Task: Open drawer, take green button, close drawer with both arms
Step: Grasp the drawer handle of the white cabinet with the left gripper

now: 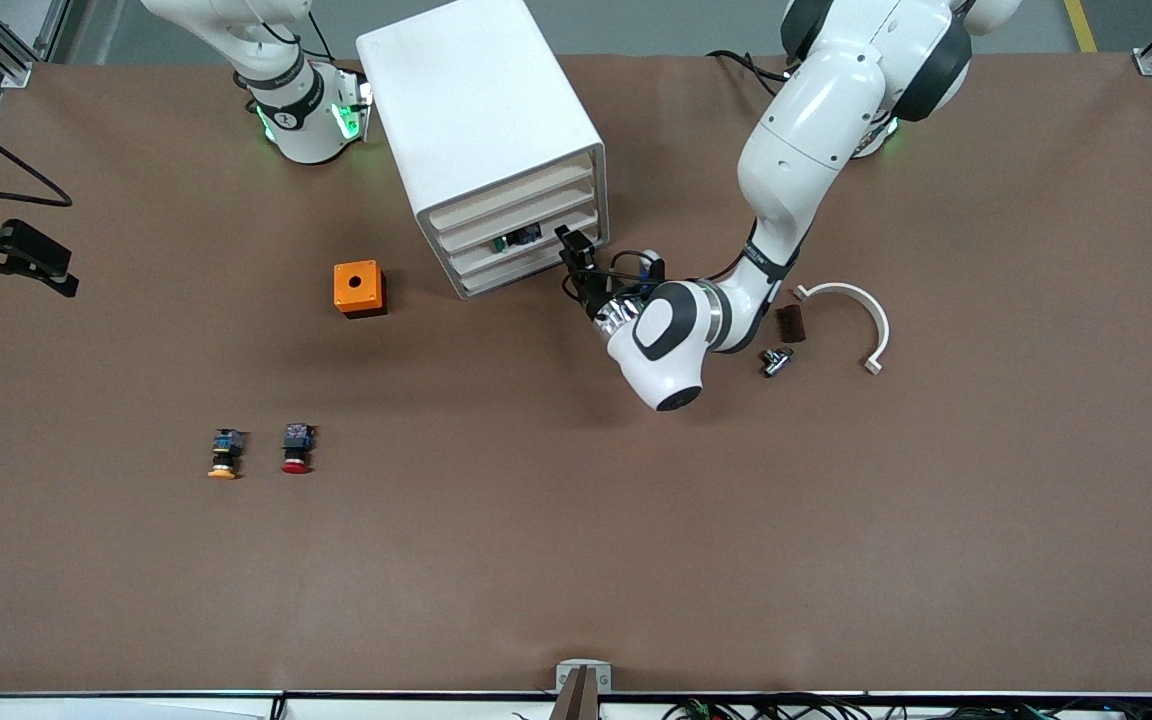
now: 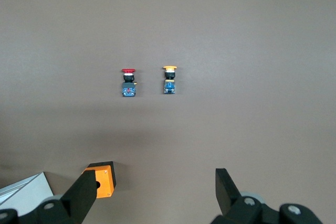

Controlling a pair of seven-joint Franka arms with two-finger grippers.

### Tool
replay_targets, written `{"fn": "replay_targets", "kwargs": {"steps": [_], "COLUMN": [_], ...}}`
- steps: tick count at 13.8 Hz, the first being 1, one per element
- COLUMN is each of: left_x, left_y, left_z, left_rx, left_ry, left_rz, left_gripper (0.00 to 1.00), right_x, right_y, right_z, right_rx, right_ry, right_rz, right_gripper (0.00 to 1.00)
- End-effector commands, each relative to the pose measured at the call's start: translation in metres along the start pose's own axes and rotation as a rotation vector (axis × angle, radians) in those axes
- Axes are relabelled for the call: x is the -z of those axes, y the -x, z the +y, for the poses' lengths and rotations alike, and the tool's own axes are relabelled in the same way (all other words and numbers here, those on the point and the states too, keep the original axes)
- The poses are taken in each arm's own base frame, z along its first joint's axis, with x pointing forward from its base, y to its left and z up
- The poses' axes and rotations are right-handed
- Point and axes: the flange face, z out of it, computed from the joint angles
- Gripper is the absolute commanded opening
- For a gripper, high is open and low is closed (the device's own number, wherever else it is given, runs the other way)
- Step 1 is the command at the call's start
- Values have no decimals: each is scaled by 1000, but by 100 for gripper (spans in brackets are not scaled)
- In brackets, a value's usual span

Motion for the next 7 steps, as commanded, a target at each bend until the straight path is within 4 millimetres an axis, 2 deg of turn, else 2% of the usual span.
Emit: {"fn": "replay_targets", "kwargs": {"steps": [1, 4, 7], "left_x": [-10, -23, -27], "left_y": [8, 8, 8], "left_z": [-1, 5, 6], "left_rx": [-19, -16, -15], "left_ry": [-3, -4, -8], "left_rz": [-5, 16, 19], "left_gripper": [55, 55, 43], "right_x": [6, 6, 6], "right_y": [3, 3, 3], "right_z": [1, 1, 1], "right_rx": [-4, -2, -2], "right_ry": [17, 17, 17], "right_rz": [0, 0, 0], "right_gripper": [100, 100, 100]}}
